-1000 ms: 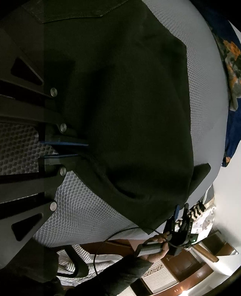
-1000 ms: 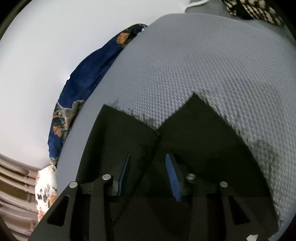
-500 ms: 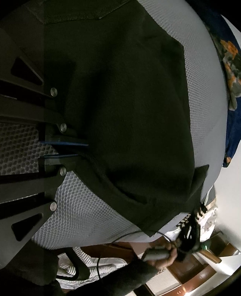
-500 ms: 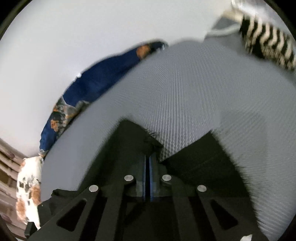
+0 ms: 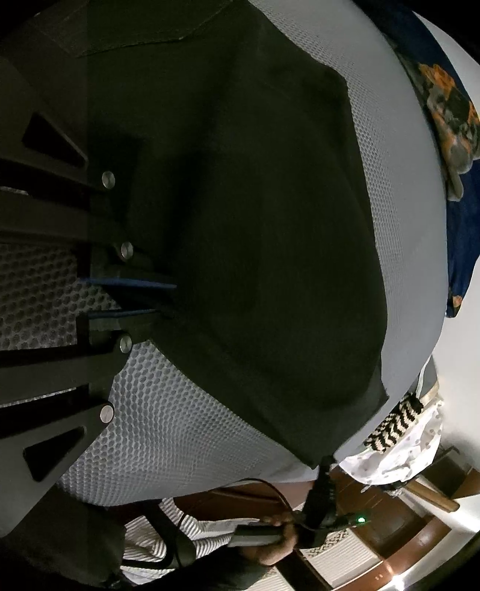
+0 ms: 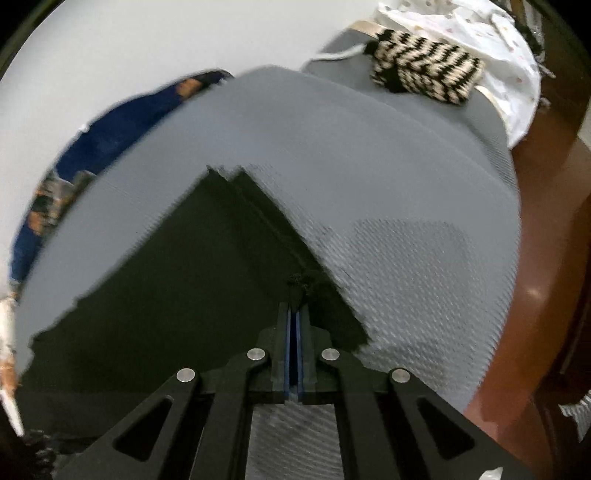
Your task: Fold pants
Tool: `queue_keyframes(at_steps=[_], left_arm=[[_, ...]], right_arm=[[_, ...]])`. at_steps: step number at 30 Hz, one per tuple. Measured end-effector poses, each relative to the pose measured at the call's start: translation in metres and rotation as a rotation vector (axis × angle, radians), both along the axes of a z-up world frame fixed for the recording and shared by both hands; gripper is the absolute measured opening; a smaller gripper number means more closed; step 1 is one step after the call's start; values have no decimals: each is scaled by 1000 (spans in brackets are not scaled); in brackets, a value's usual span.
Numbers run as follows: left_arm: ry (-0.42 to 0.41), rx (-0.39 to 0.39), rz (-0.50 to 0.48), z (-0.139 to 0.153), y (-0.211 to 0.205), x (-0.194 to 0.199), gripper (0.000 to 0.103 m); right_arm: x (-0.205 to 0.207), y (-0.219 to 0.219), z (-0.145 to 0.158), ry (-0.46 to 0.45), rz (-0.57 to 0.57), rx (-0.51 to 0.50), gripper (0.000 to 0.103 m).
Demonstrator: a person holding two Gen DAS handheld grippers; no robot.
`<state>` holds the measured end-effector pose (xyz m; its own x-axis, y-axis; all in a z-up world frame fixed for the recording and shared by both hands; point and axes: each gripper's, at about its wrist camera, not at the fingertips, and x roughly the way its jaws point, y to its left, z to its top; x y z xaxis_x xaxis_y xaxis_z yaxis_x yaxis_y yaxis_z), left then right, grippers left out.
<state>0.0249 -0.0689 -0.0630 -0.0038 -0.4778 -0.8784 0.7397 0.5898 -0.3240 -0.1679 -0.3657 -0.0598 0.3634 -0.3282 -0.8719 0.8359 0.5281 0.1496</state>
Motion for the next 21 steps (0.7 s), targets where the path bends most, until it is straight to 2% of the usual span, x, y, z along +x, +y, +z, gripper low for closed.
queue_keyframes(at_steps=[7, 10, 11, 12, 14, 18, 21], left_arm=[[-5, 3, -3, 0, 0, -1, 13], [21, 20, 9, 4, -2, 2, 19], [34, 27, 15, 6, -2, 2, 29], [47, 33, 20, 8, -1, 4, 48], [36, 36, 24, 15, 3, 3, 58], [13, -13, -9, 33, 12, -1, 58], [-1, -59, 31, 45, 21, 8, 58]], right_arm=[[-10, 2, -9, 8, -33, -10, 1], [-14, -3, -10, -6, -51, 27, 8], [-15, -4, -7, -7, -48, 35, 15], [-16, -4, -3, -13, -48, 35, 18], [-17, -9, 10, -28, -37, 21, 19], [3, -24, 36, -125, 87, 9, 19], [36, -42, 41, -183, 194, 42, 19]])
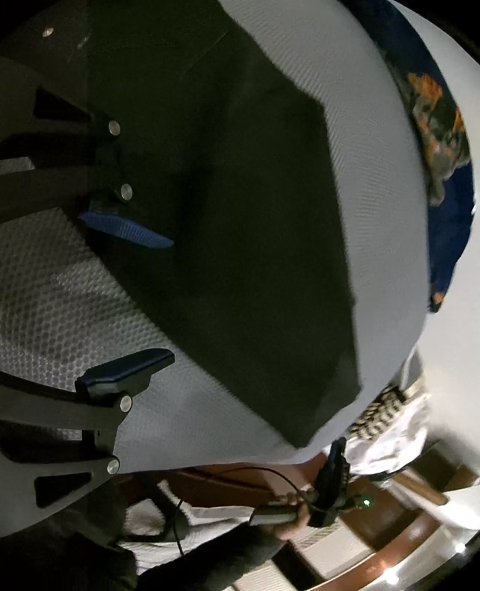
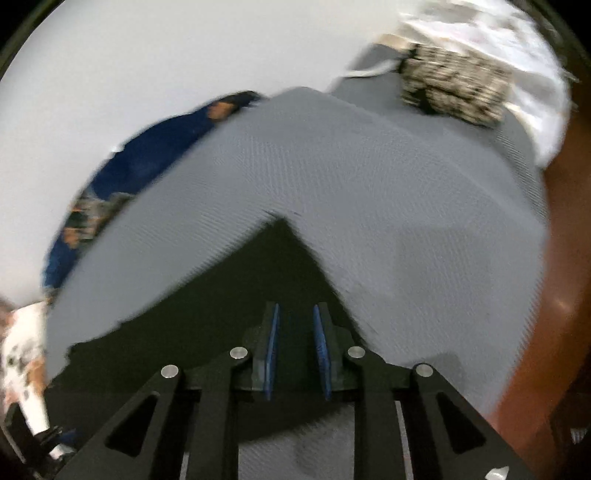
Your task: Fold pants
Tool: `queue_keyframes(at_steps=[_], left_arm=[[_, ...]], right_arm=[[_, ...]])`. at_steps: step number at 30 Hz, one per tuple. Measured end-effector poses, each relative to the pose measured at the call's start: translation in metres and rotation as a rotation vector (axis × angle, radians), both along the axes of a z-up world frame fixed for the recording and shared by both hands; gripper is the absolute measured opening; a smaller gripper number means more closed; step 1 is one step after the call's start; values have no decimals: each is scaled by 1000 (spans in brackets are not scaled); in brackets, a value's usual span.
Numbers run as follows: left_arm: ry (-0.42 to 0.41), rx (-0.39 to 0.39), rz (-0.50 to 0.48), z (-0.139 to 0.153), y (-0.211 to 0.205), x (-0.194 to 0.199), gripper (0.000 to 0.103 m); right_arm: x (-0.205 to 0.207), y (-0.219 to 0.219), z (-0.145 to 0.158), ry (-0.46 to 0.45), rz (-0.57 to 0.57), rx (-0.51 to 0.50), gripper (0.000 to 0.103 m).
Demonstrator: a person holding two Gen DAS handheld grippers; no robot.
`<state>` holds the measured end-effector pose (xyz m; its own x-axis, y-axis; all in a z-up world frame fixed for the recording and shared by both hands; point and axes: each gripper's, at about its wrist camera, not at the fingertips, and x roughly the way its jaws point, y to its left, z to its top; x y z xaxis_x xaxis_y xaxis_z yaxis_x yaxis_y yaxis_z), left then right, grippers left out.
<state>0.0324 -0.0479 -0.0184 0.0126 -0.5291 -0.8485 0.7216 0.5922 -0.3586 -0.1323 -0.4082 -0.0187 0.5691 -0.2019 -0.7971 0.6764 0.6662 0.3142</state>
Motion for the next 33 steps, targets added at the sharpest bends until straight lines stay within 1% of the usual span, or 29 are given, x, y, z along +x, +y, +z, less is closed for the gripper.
queue_keyframes(at_steps=[2, 3, 4, 8, 10, 13, 17, 20, 23, 24, 25, 26, 27, 28, 31, 33], left_arm=[[-16, -18, 80, 4, 9, 14, 58], [-15, -22, 110, 5, 13, 20, 58], [-16, -29, 165, 5, 19, 30, 58], [-38, -25, 321, 3, 38, 52, 58], [-39, -25, 375, 1, 44, 62, 58], [-40, -15, 441, -2, 50, 72, 58], [-20, -3, 471, -6, 54, 77, 58], [-18, 8, 468, -6, 45, 79, 58], [-14, 16, 464, -8, 41, 84, 58], [-15, 17, 466, -8, 40, 85, 58], [-16, 17, 468, -9, 39, 86, 58], [-14, 15, 470, -9, 39, 86, 58], [-13, 12, 473, -9, 39, 87, 58], [-14, 10, 478, -9, 40, 87, 58], [-30, 7, 486, -7, 42, 88, 58], [-39, 5, 488, -5, 44, 89, 58]], right_arm=[[23, -11, -3, -8, 69, 23, 19], [34, -16, -5, 2, 95, 26, 19], [47, -25, -8, 9, 119, 36, 19], [76, -44, -18, 45, 158, 63, 19], [86, -52, -22, 74, 178, 52, 19], [93, -61, -31, 93, 195, 78, 19], [101, -66, -41, 116, 219, 92, 19], [107, -68, -48, 130, 237, 85, 19], [110, -64, -47, 130, 258, 85, 19], [111, -62, -47, 135, 263, 83, 18], [110, -60, -46, 134, 278, 86, 9], [106, -58, -45, 116, 289, 89, 7], [102, -53, -40, 104, 290, 63, 6], [98, -46, -32, 94, 278, -3, 5], [82, -38, -12, 23, 201, -89, 4], [74, -36, -2, 3, 160, -141, 3]])
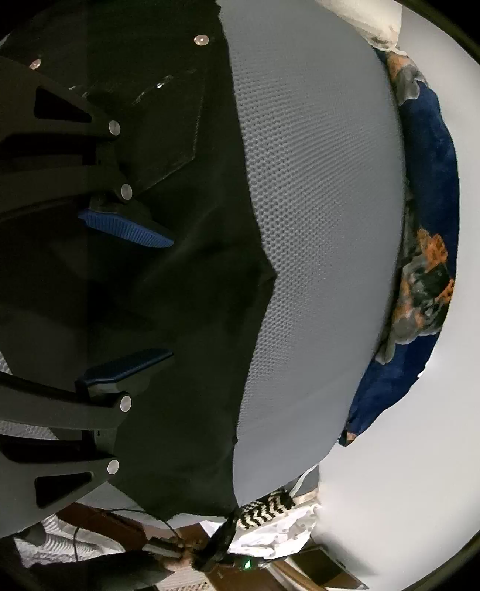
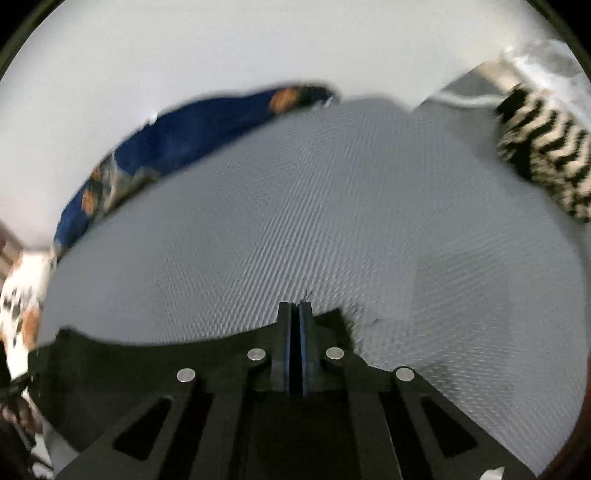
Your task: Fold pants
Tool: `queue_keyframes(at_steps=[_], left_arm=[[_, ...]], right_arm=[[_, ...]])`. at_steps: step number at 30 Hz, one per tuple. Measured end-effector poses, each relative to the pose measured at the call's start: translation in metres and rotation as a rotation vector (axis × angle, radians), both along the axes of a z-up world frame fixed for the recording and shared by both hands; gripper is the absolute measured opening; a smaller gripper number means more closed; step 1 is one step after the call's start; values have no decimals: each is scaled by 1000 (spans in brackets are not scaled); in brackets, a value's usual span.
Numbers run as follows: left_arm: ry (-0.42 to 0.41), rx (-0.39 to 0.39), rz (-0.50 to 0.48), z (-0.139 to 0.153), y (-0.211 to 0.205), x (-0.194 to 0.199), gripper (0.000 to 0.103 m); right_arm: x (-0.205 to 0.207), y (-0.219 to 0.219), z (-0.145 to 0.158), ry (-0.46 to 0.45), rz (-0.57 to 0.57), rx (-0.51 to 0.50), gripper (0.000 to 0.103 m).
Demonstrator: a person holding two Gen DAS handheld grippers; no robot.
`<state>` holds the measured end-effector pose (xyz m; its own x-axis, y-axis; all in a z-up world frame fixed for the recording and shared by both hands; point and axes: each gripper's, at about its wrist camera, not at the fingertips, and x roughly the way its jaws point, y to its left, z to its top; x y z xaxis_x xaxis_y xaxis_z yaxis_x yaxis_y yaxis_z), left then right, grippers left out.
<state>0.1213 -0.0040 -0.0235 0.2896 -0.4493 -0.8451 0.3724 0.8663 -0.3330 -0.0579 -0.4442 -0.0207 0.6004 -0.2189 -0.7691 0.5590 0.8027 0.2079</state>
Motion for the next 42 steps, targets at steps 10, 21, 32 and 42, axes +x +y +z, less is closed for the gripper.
queue_keyframes(at_steps=[10, 21, 32, 42], left_arm=[[-47, 45, 29, -5, 13, 5, 58], [-53, 88, 31, -24, 15, 18, 58], [-113, 98, 111, 3, 68, 8, 58], [-76, 118, 177, -2, 138, 2, 58]], right_arm=[[15, -6, -44, 169, -105, -92, 0], [23, 29, 0, 76, -39, -5, 6], [177, 235, -16, 77, 606, 153, 16], [256, 357, -47, 147, 937, 203, 30]])
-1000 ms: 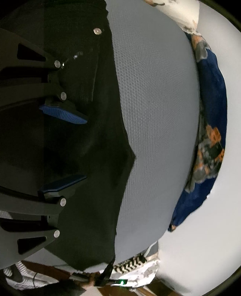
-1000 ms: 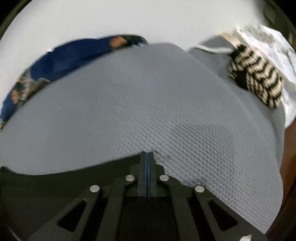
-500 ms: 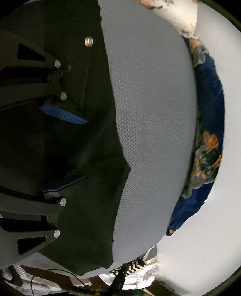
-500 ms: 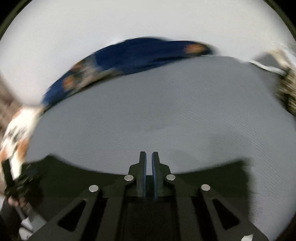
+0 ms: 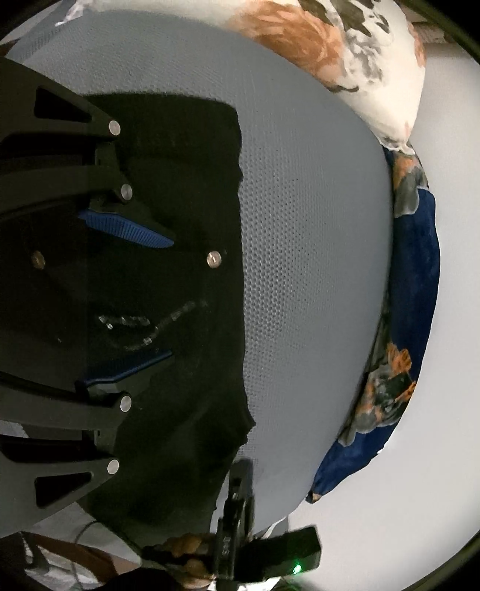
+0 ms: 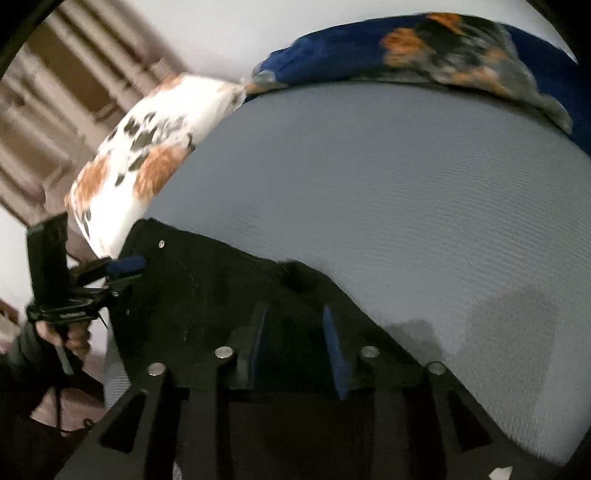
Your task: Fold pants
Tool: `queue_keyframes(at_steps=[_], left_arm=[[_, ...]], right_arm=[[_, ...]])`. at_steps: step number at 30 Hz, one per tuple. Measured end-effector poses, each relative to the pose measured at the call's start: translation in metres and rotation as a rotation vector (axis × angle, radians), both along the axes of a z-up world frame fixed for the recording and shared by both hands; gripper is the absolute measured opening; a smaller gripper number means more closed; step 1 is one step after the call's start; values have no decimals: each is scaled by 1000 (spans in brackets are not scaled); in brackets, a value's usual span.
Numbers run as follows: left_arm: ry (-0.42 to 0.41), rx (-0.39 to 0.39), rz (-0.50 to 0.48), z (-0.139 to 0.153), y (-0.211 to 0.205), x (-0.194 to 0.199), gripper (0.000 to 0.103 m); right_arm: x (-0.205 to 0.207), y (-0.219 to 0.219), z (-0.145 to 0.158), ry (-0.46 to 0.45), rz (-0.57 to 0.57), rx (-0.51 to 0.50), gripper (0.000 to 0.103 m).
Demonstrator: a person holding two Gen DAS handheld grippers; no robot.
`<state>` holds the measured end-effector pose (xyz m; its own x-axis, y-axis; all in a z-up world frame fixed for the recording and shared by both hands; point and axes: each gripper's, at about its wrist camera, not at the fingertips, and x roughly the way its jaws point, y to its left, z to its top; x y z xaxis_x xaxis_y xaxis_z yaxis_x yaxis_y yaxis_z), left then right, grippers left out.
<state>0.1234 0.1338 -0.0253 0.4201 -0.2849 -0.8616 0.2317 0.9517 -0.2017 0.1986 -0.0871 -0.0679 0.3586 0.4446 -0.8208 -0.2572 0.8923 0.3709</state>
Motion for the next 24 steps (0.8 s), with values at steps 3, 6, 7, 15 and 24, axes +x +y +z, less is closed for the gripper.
queue_keyframes(at_steps=[3, 6, 7, 15, 24], left_arm=[[9, -10, -3, -3, 8, -2, 58], [8, -21, -5, -6, 11, -3, 58], [6, -18, -10, -8, 12, -4, 58], [16, -63, -14, -13, 19, 0, 58], [-1, -1, -41, -17, 10, -3, 58]], right_arm=[[13, 12, -11, 35, 39, -3, 30], [19, 18, -20, 58, 66, -15, 30], [21, 20, -21, 60, 77, -7, 28], [22, 28, -14, -35, 51, -110, 5], [36, 27, -24, -16, -37, -120, 15]])
